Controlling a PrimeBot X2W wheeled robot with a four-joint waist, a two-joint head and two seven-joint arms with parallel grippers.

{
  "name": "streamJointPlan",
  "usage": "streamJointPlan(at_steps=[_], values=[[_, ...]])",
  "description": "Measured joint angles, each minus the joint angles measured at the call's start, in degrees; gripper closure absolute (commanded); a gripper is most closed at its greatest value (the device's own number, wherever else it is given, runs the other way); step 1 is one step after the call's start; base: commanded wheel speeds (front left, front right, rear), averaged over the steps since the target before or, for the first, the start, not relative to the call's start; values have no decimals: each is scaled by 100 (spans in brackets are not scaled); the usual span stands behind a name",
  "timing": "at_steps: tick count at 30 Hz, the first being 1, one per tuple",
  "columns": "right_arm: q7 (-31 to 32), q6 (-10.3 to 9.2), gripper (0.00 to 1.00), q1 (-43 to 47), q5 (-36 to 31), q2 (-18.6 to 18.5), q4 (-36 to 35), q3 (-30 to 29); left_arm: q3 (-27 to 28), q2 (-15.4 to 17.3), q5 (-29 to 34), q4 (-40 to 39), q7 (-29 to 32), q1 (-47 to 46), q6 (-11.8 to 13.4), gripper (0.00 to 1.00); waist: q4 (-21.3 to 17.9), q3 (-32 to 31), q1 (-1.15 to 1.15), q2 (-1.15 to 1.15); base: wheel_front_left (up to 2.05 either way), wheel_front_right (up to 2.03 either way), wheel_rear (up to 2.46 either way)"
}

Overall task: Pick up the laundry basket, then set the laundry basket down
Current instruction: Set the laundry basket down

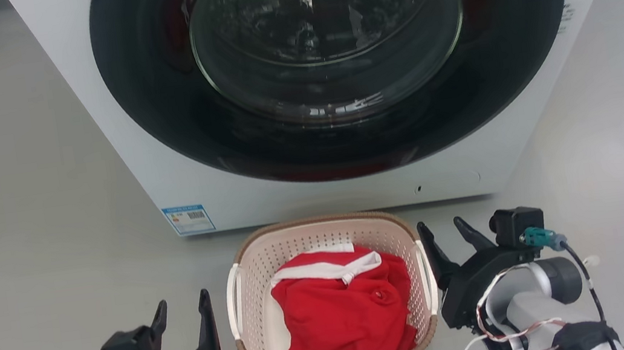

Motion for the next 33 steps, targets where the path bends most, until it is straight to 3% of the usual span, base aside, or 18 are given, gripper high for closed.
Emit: streamJointPlan(at_steps=[23, 33], values=[[0, -353, 0, 1954, -1348, -380, -2332, -914, 872, 51, 950, -2559, -15, 2238, 190, 0, -181, -969, 0, 0, 0, 0, 0], [0, -397, 0, 2571, -1811, -439, -3166, -1306, 944, 5, 1127, -3098, -15, 2765, 192, 0, -223, -1058, 1, 1, 0, 0, 0]])
